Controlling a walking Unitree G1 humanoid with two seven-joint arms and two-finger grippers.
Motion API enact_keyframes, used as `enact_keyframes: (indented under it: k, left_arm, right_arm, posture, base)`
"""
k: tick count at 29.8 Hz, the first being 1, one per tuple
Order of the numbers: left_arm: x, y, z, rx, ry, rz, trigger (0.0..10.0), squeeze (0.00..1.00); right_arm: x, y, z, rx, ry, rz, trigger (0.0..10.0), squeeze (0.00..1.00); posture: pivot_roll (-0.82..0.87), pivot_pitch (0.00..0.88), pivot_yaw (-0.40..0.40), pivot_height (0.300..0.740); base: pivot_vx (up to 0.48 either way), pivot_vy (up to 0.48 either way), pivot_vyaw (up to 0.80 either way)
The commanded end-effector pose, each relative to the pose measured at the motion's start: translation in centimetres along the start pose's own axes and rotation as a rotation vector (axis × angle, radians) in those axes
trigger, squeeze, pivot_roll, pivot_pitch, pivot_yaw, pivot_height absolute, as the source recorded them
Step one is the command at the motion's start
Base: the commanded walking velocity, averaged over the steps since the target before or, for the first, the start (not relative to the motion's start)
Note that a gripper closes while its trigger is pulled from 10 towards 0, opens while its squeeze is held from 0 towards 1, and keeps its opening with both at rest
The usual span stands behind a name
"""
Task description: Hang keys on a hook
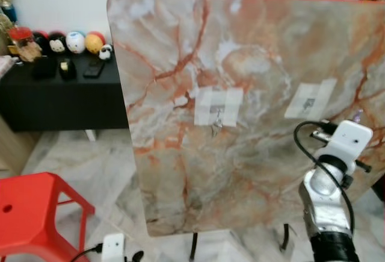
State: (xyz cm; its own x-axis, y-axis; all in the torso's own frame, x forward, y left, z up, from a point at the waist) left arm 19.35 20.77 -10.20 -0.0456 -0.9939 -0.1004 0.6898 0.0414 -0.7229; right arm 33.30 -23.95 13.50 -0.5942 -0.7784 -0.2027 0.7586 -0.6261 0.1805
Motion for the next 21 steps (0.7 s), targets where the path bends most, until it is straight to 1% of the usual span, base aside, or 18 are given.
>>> enact_keyframes:
  k: [1,6,14,21]
  left_arm:
    - [0.6,-0.1,-0.5,-0.013,-0.02,-0.015,10.0,0.0]
    - [0.7,-0.1,-0.5,-0.012,-0.022,-0.016,10.0,0.0]
    - [0.8,-0.1,-0.4,-0.008,-0.025,-0.021,10.0,0.0]
    - [0.9,0.0,-0.3,-0.007,-0.024,-0.025,10.0,0.0]
  right_arm:
    - [0.5,0.3,1.0,0.05,0.006,-0.011,10.0,0.0]
    - [0.2,0.2,1.7,0.085,0.015,0.002,10.0,0.0]
    - [-1.3,0.0,3.0,0.153,0.019,0.082,10.0,0.0]
    - [-1.6,0.3,2.6,0.135,0.002,0.089,10.0,0.0]
  posture:
    - [0.04,0.0,-0.076,0.74]
    - [0.04,0.0,-0.075,0.74]
    - [0.04,0.0,-0.075,0.74]
    - [0.04,0.0,-0.076,0.74]
  base:
    - [0.0,0.0,0.0]
    - [0.0,0.0,0.0]
    - [0.0,0.0,0.0]
    - [0.0,0.0,0.0]
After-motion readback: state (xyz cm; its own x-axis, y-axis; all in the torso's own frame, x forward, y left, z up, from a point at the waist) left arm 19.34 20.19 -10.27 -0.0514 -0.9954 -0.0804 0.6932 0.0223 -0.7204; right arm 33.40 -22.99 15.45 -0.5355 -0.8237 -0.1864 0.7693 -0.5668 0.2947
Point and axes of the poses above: a point about 5 cm out from each wrist's last joint towards the gripper, its own y axis pointing out of the wrist towards the gripper, its own z axis along the axis of the wrist's last joint, x = y × z, the point moved 3 cm from there along y, pointing out of the wrist towards the gripper, and after that the axes turned 14 degrees about y, right-handed, at the moved point
